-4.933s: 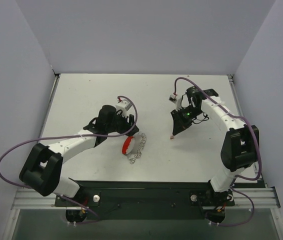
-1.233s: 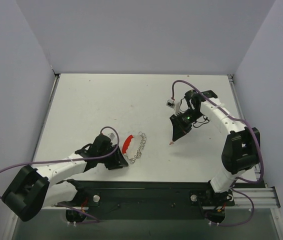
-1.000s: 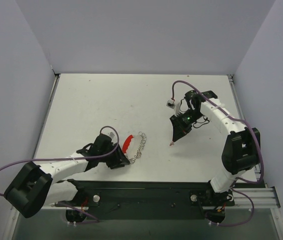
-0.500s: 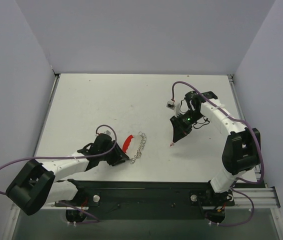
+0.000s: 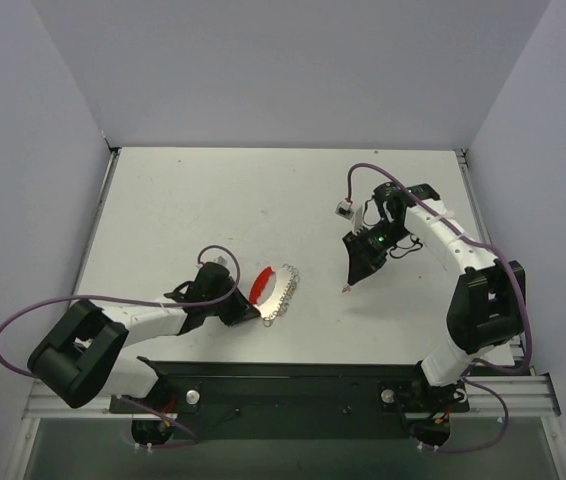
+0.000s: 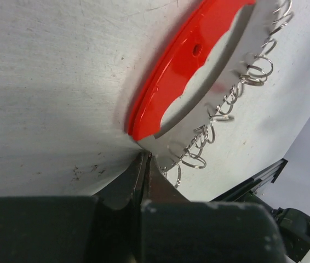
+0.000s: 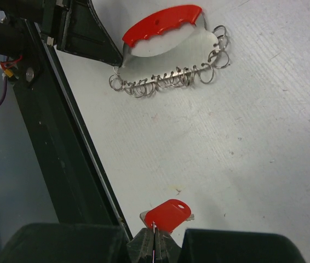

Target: Put the keys on the keyring

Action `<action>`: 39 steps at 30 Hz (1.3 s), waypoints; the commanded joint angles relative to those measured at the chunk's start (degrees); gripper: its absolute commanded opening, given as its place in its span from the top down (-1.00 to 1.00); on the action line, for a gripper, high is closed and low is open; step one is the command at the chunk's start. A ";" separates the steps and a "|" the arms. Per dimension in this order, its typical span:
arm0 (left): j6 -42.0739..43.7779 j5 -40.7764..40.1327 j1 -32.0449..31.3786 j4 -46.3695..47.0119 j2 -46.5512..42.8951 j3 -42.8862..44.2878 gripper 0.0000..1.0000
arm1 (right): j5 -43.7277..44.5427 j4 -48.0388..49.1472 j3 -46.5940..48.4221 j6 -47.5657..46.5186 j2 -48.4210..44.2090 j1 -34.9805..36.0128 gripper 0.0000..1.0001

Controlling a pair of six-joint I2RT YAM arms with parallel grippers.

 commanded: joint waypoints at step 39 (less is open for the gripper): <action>32.29 -13.46 -0.67 -34.72 -6.33 28.57 0.61 | -14.07 -2.44 18.31 3.15 -2.44 0.27 1.00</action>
